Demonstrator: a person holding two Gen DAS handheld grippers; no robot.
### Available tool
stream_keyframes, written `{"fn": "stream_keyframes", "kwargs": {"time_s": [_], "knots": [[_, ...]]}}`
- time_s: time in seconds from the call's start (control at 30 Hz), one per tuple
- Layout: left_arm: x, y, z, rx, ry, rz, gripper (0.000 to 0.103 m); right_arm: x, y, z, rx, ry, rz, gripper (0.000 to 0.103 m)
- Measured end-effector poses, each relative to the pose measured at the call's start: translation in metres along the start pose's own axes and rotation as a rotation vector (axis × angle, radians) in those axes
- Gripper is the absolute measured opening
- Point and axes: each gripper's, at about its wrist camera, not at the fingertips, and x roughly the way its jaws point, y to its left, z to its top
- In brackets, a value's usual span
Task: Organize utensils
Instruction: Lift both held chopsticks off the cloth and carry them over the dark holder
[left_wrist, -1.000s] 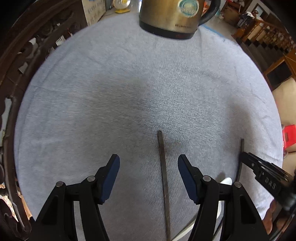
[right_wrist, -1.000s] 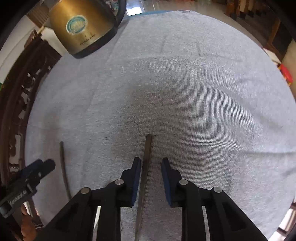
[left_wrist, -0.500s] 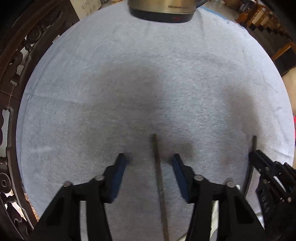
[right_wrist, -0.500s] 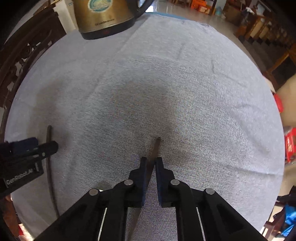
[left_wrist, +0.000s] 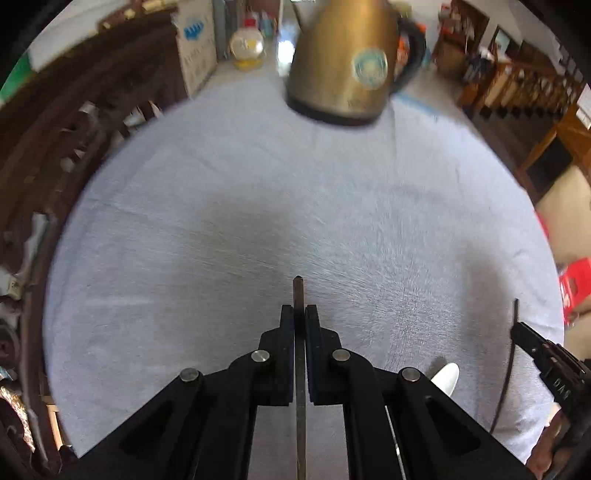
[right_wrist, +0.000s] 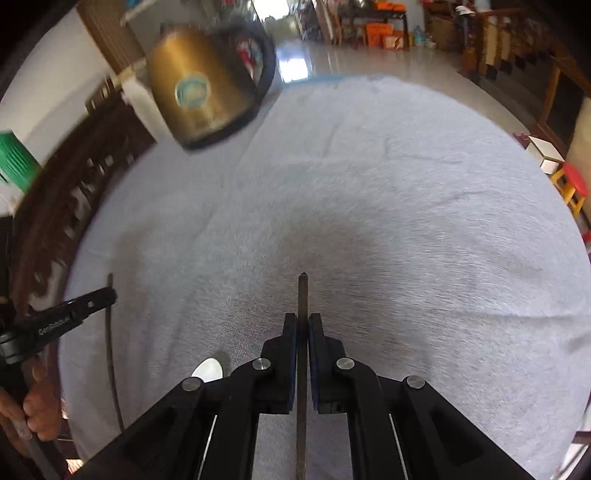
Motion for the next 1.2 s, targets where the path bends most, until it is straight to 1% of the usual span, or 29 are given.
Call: {"fn": "stream_keyframes", "kwargs": {"time_s": [0.2, 0.23, 0.3, 0.37, 0.5, 0.57, 0.67, 0.83, 0.93, 1.1, 1.2], "knots": [[-0.076, 0.029, -0.031, -0.049, -0.168, -0.001, 0.005, -0.06, -0.033, -0.012, 0.06, -0.164, 0.064, 0.006], [-0.087, 0.032, -0.037, -0.056, -0.193, -0.002, 0.005, -0.077, -0.036, -0.011, 0.067, -0.198, 0.068, 0.006], [-0.105, 0.029, -0.049, -0.058, -0.24, 0.006, 0.005, -0.105, -0.04, -0.025, 0.074, -0.278, 0.069, 0.006], [-0.126, 0.033, -0.062, -0.063, -0.295, 0.006, 0.005, -0.13, -0.039, -0.041, 0.073, -0.34, 0.073, 0.006], [-0.18, 0.029, -0.101, -0.075, -0.398, -0.012, 0.005, -0.183, -0.04, -0.075, 0.068, -0.474, 0.059, 0.006], [-0.195, 0.024, -0.116, -0.073, -0.439, -0.017, 0.005, -0.2, -0.034, -0.081, 0.074, -0.528, 0.048, 0.006], [-0.225, 0.017, -0.14, -0.063, -0.498, -0.027, 0.005, -0.228, -0.032, -0.104, 0.093, -0.598, 0.066, 0.006], [-0.27, 0.005, -0.171, -0.049, -0.582, -0.051, 0.005, -0.265, -0.026, -0.126, 0.103, -0.683, 0.083, 0.006], [-0.289, -0.003, -0.185, -0.051, -0.621, -0.075, 0.005, -0.285, -0.023, -0.137, 0.104, -0.722, 0.104, 0.006], [-0.315, -0.012, -0.196, -0.062, -0.676, -0.108, 0.005, -0.304, -0.01, -0.145, 0.106, -0.785, 0.144, 0.006], [-0.331, -0.018, -0.197, -0.074, -0.73, -0.129, 0.005, -0.31, -0.001, -0.147, 0.116, -0.816, 0.172, 0.006]]}}
